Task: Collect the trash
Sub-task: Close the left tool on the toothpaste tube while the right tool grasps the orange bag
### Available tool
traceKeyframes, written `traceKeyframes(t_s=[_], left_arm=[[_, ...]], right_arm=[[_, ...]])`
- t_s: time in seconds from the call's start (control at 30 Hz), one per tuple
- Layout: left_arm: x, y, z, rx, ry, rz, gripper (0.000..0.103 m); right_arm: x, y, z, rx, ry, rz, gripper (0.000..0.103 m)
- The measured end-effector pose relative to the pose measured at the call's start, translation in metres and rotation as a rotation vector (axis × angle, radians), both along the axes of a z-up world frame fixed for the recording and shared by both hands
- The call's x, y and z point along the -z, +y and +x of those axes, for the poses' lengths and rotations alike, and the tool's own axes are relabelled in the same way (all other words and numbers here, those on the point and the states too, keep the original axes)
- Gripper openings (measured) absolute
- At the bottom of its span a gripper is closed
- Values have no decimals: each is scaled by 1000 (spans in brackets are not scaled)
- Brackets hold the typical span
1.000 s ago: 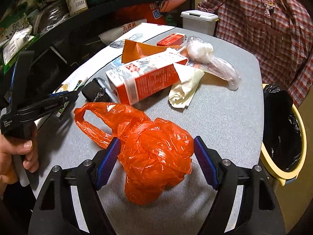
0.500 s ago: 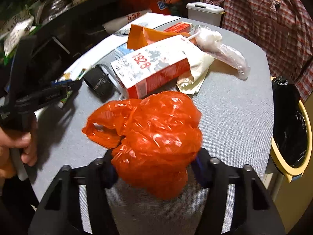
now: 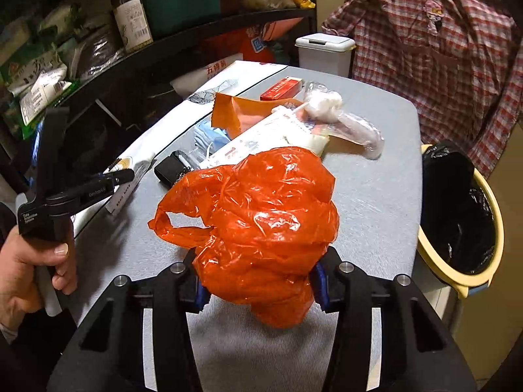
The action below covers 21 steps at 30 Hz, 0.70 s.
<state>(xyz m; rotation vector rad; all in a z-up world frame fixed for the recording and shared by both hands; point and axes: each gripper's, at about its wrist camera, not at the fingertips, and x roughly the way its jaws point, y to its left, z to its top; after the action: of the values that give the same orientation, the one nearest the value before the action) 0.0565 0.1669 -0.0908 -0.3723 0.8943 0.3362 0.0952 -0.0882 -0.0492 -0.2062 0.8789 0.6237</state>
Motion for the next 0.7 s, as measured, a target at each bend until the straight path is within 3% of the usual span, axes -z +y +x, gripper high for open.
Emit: traceKeyframes(t_s=[0.03,0.13,0.17,0.4,0.7], left_arm=[[-2,3,-2,-8,-9,-18,5],[-10,9,-6,-47,-41,21,25],[-10,12,-6,-59,-45,23,28],[2,11,4,-47,-26,-23,32],[15,-15,18,48,34,33,42]], right_arm=[[-2,-1,-1,1,-1,2,48],[-7,-2,-5,2,-10,11,49],[-8,-3,-6,3,-12,13,49],[-8,-5,-7,4,-9,25,49],[-12,-5,-1,-2,6,50,49]])
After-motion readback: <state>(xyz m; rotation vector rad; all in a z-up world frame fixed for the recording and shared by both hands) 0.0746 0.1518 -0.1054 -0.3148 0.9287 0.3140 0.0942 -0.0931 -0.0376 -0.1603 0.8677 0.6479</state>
